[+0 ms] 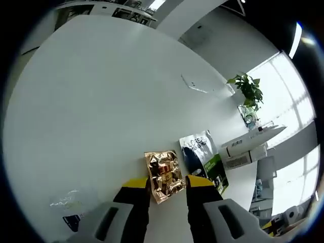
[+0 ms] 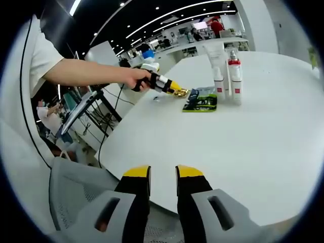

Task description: Arrange the skincare products in the storage area until every visible bottle or jar stands upright without overlapping.

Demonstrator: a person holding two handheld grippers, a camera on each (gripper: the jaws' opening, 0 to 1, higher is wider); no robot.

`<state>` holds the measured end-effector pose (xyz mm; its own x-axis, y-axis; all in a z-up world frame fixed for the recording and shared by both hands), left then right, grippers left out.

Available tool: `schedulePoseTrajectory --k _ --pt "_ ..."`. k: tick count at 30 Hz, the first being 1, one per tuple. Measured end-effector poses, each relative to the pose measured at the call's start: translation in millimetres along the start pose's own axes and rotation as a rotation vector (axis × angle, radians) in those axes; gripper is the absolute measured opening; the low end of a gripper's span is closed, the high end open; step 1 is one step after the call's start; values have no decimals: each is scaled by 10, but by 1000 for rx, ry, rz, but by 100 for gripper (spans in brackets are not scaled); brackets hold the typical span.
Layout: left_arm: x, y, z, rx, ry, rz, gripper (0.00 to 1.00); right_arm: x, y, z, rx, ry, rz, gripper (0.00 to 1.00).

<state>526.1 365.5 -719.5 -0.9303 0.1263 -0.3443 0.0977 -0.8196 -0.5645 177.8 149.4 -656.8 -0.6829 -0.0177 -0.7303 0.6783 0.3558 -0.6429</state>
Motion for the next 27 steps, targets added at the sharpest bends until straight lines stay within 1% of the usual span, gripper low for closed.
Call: schedulePoseTrajectory --k 1,3,5,6,11,14,15,18,19,22,25,27 --pt "0 -11 -2 -11 3 -5 37 -2 0 2 1 -1 2 17" --pt "-5 -17 -19 -25 16 -11 40 -3 -2 4 3 -3 2 17" --pt "18 -39 -41 -45 15 -30 40 -3 -4 2 3 -6 3 17" --pt "35 -48 -37 -49 17 -30 39 -4 -5 1 3 -8 5 17" --pt "135 -115 7 -34 16 -28 39 1 -6 -3 6 -18 3 16" --pt "159 -133 0 -54 32 -37 39 -2 -8 -6 4 -23 9 16" --pt "180 -136 2 -50 22 -42 39 -1 -7 -4 6 -27 6 16" --pt "253 -141 50 -43 24 -32 39 -10 -13 -5 7 -30 13 15" --pt "275 -146 63 -54 35 -26 39 -9 -13 -1 9 -31 13 15" --pt "328 -165 78 -54 43 -16 38 -7 -16 -5 8 -36 14 15" --pt "346 -229 72 -86 66 9 38 -3 -14 -9 6 -41 13 14" --pt "328 -277 27 -102 81 22 38 2 -14 -7 7 -44 10 14"
Point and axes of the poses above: the point that each gripper's makers call its tool centre point, and the gripper's own axes: y roughly forward along the fingers, z roughly to its right, x roughly out of its underside, the point moved 7 cm from there along -y, roughly backward along the fingers, and after that the axes turned 14 degrees about x, right-handed, at the moved point
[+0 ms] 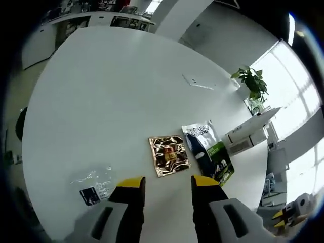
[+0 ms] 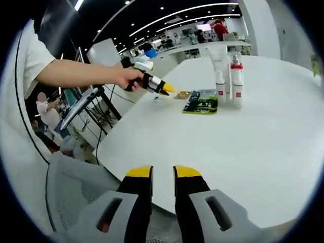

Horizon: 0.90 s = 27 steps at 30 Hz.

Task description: Arrange the skincare products in the storage area until every visible bottle or jar stands upright without overlapping.

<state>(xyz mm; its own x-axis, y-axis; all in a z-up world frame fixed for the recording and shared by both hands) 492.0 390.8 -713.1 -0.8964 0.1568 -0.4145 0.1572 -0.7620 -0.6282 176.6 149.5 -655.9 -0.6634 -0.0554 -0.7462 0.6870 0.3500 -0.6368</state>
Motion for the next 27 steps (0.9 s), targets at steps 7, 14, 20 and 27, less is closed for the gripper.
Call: schedulePoseTrajectory --k 7,14,20,27 --pt "-72 -177 -140 -158 107 42 40 -21 -15 1 0 -1 16 13" --pt "-2 -275 -289 -252 110 54 45 -22 -16 10 2 1 15 13" --pt "89 -324 -404 -341 94 75 62 -18 -17 13 2 -6 15 12" --pt "145 -298 -445 -381 86 91 66 -14 -13 18 4 -8 13 12"
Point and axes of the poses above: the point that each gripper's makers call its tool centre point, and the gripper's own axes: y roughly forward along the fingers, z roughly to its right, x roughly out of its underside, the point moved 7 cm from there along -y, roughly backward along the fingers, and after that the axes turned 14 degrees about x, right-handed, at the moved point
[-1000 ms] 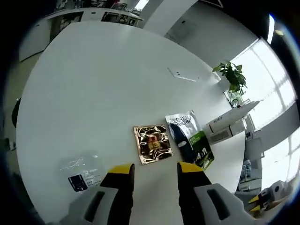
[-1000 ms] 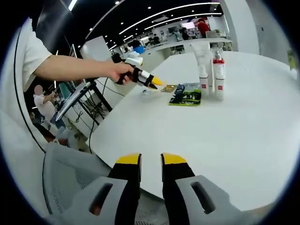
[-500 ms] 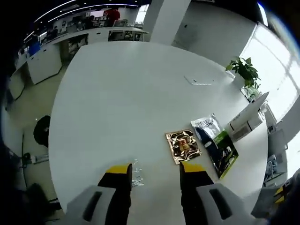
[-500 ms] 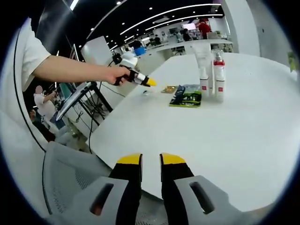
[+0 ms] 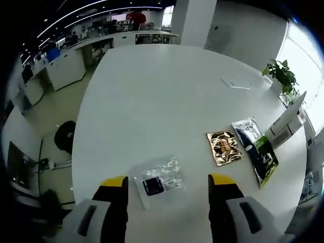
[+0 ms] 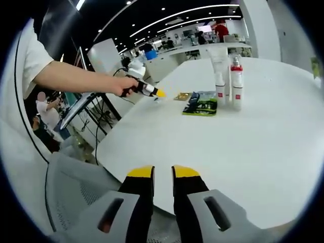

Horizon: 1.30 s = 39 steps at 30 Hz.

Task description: Arrange the skincare products in the storage area until every visible bottle or jar stands upright without overlapping.

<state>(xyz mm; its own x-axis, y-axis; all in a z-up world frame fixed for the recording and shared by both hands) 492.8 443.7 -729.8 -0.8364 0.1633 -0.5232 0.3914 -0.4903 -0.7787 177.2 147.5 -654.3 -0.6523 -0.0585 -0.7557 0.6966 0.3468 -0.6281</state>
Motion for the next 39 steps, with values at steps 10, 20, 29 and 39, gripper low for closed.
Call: schedulePoseTrajectory --k 10,20,29,39 --pt "14 30 -30 -36 -2 15 68 8 8 1 3 -3 -8 11" --pt "54 52 -47 -100 49 12 63 18 11 3 6 -9 -17 10" --pt "49 52 -66 -99 55 36 62 25 10 3 9 -22 -20 9" --pt "98 44 -36 -81 68 52 43 32 11 6 15 -39 -22 7"
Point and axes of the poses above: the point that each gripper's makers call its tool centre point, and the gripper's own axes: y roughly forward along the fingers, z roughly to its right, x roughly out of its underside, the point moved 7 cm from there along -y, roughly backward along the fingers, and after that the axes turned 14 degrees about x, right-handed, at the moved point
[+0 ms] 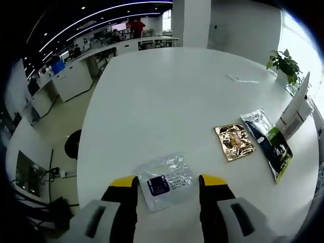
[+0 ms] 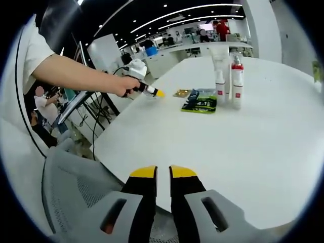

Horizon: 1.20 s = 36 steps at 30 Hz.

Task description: Arrange the skincare products in the storage area until every visible bottle or jar stands upright without overlapping.

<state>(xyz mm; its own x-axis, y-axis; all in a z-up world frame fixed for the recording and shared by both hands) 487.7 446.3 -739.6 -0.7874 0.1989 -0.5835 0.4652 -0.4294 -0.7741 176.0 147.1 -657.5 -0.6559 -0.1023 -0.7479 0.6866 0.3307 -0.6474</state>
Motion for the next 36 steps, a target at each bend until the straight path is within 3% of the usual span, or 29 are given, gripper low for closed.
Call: schedulePoseTrajectory --k 12,22,29,36 --pt "-1 9 15 27 -28 8 42 -11 -3 14 7 -1 10 7" --pt "-53 -219 280 82 8 76 42 -49 -17 -2 -7 15 36 8" --pt "176 -396 651 174 36 98 42 -116 -55 0 -19 57 86 11" --pt "644 -638 1274 304 70 107 42 -134 -56 -22 -38 79 95 15"
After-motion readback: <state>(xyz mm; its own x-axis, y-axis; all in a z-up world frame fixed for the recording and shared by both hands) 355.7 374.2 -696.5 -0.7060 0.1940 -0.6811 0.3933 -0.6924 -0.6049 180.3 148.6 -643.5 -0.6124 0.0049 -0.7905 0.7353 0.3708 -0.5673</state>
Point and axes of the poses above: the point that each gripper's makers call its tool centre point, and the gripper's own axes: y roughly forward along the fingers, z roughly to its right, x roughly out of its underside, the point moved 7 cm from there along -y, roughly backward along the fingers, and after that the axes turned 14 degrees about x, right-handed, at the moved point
